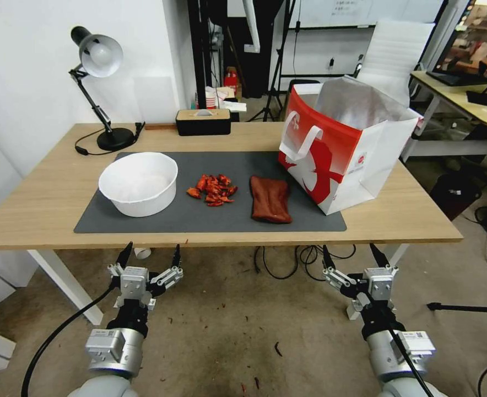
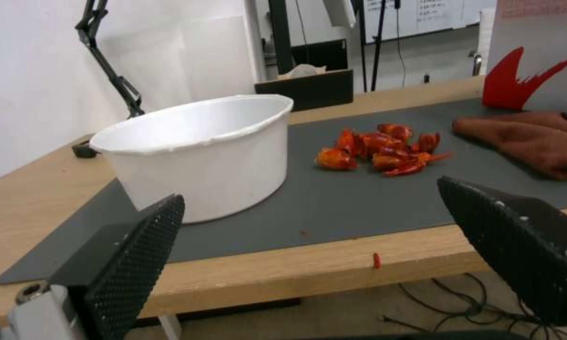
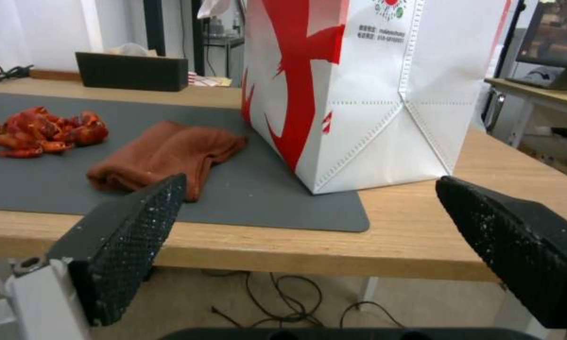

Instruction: Sweep shrimp from table into container with towel, then put container into takeout bag.

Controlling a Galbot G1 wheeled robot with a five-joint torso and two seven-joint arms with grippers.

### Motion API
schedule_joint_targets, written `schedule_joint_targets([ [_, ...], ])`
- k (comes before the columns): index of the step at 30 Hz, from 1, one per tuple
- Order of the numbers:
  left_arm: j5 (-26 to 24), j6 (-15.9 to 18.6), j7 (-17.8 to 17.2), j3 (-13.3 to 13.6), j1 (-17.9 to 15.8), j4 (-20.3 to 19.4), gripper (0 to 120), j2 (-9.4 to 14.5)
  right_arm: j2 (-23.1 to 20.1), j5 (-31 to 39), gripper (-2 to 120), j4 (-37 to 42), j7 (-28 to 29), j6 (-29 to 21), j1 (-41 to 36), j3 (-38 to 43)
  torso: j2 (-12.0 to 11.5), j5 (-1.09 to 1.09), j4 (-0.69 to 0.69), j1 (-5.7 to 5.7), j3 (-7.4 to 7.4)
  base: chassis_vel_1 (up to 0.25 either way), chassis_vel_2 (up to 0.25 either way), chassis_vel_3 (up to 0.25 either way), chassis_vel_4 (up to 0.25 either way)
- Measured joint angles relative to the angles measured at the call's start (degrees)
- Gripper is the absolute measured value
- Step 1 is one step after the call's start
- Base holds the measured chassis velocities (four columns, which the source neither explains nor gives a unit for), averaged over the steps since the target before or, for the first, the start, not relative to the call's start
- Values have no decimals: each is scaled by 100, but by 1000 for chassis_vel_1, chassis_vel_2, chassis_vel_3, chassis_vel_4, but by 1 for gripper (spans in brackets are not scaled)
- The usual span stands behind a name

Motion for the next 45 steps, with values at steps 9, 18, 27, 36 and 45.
schedule_joint_targets([
  [9,0,0,0,0,0,0,100,0,0,0,100,0,0,0,0,0,0,0,0,0,0,0,0,0,0],
  [18,-11,8,-3,-2,-3,0,100,8,0,0,100,0,0,0,0,0,-1,-1,0,0,0,0,0,0,0],
  [27,-1310,1352,-777,-664,-387,-364,100,1046,-531,798,100,231,-895,-737,139,533,-1,0,0,0,0,0,0,0,0],
  [36,-1594,1748,-915,-846,-437,-451,100,1251,-1422,2140,100,625,-2415,-1982,377,1441,-1,0,0,0,0,0,0,0,0],
  [45,-1581,1732,-900,-874,-433,-446,100,1278,-1744,2630,100,769,-2970,-2436,465,1771,-1,0,0,0,0,0,0,0,0],
])
